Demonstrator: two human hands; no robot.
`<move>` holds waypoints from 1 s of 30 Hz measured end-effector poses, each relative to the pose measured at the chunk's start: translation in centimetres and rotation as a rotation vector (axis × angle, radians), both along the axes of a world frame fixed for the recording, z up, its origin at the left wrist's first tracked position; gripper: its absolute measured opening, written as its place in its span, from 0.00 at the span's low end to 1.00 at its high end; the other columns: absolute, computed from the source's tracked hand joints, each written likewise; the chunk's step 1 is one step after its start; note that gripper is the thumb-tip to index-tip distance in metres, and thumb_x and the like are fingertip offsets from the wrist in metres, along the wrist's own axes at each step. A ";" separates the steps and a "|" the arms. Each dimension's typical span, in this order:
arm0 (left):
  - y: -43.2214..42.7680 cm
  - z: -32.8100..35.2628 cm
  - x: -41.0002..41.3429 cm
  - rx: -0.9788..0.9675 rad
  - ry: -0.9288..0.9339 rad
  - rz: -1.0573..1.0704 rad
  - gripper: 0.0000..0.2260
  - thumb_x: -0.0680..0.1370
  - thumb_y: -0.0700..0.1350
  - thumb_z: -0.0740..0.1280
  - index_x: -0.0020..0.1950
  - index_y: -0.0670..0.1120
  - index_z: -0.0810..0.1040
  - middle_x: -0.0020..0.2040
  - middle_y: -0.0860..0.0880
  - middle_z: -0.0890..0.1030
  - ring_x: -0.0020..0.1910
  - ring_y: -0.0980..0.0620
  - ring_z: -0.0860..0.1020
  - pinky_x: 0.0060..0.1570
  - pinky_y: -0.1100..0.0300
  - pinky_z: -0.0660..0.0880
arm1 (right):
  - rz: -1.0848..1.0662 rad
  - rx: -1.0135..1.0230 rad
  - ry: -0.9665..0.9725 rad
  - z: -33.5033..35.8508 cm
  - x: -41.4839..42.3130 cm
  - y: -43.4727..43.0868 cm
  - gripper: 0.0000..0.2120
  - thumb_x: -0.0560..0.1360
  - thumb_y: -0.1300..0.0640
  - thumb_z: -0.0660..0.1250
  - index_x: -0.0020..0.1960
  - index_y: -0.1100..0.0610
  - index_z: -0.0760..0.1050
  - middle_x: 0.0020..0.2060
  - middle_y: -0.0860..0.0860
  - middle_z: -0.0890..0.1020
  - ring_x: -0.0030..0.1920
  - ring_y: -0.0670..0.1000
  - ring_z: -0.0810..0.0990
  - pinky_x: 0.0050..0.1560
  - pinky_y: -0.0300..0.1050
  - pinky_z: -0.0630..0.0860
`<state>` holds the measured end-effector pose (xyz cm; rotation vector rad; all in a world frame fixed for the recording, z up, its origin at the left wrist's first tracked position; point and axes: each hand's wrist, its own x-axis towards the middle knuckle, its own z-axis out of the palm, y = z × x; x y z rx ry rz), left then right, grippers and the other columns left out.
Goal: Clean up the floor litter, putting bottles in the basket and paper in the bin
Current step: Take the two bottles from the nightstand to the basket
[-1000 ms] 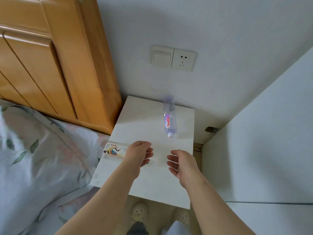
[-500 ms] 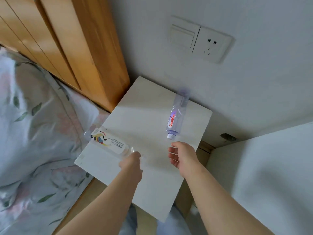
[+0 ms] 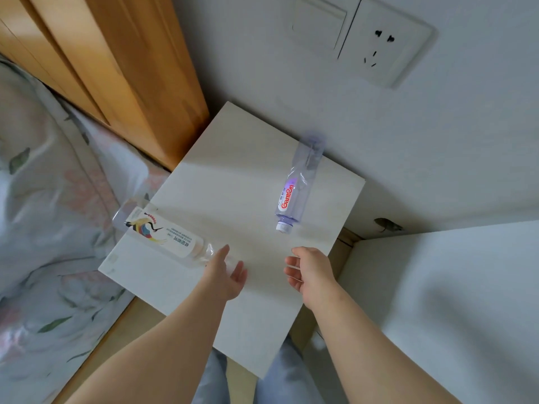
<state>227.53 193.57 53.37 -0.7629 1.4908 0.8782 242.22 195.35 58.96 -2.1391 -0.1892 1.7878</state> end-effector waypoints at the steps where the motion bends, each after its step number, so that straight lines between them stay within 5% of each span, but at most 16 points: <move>1: 0.1 -0.1 -0.1 0.009 -0.002 0.007 0.17 0.75 0.46 0.70 0.61 0.49 0.70 0.65 0.49 0.71 0.45 0.51 0.78 0.52 0.57 0.75 | -0.002 -0.004 -0.006 -0.2 0.0 0.2 0.07 0.78 0.61 0.57 0.45 0.55 0.72 0.37 0.52 0.77 0.33 0.49 0.75 0.35 0.41 0.70; 4: 0.6 0.0 -0.3 0.038 -0.004 -0.060 0.15 0.75 0.43 0.69 0.59 0.50 0.69 0.59 0.48 0.72 0.39 0.53 0.77 0.42 0.59 0.74 | 0.006 -0.006 -0.009 -0.7 -0.4 1.2 0.08 0.78 0.61 0.56 0.43 0.54 0.71 0.38 0.52 0.76 0.34 0.50 0.75 0.36 0.41 0.71; 8: 1.3 0.2 -1.3 0.084 0.030 -0.222 0.11 0.75 0.42 0.69 0.55 0.48 0.71 0.54 0.48 0.72 0.40 0.53 0.76 0.48 0.59 0.73 | -0.004 0.016 -0.045 -1.8 -1.6 3.1 0.02 0.77 0.60 0.60 0.48 0.57 0.71 0.38 0.52 0.71 0.35 0.50 0.72 0.35 0.42 0.70; 16: 2.4 -0.5 -3.3 0.093 0.157 -0.549 0.14 0.74 0.43 0.70 0.56 0.46 0.71 0.48 0.47 0.75 0.38 0.53 0.78 0.36 0.60 0.75 | -0.088 -0.029 -0.014 -4.5 -3.3 5.9 0.21 0.75 0.55 0.67 0.65 0.56 0.66 0.42 0.51 0.72 0.37 0.50 0.70 0.35 0.43 0.70; 24: 1.8 -1.2 -4.5 0.067 0.181 -0.660 0.07 0.74 0.43 0.71 0.45 0.48 0.73 0.43 0.49 0.76 0.38 0.53 0.78 0.40 0.59 0.75 | -0.078 -0.106 0.032 -6.2 -3.7 6.8 0.11 0.74 0.56 0.69 0.53 0.55 0.70 0.42 0.53 0.75 0.32 0.50 0.73 0.32 0.42 0.69; 30: 2.4 0.0 -5.0 0.086 0.175 -0.735 0.08 0.73 0.42 0.72 0.44 0.47 0.72 0.42 0.48 0.76 0.38 0.51 0.77 0.46 0.57 0.76 | -0.103 -0.070 0.082 -5.5 -4.4 5.7 0.06 0.74 0.57 0.66 0.40 0.54 0.70 0.30 0.50 0.70 0.27 0.48 0.67 0.31 0.39 0.69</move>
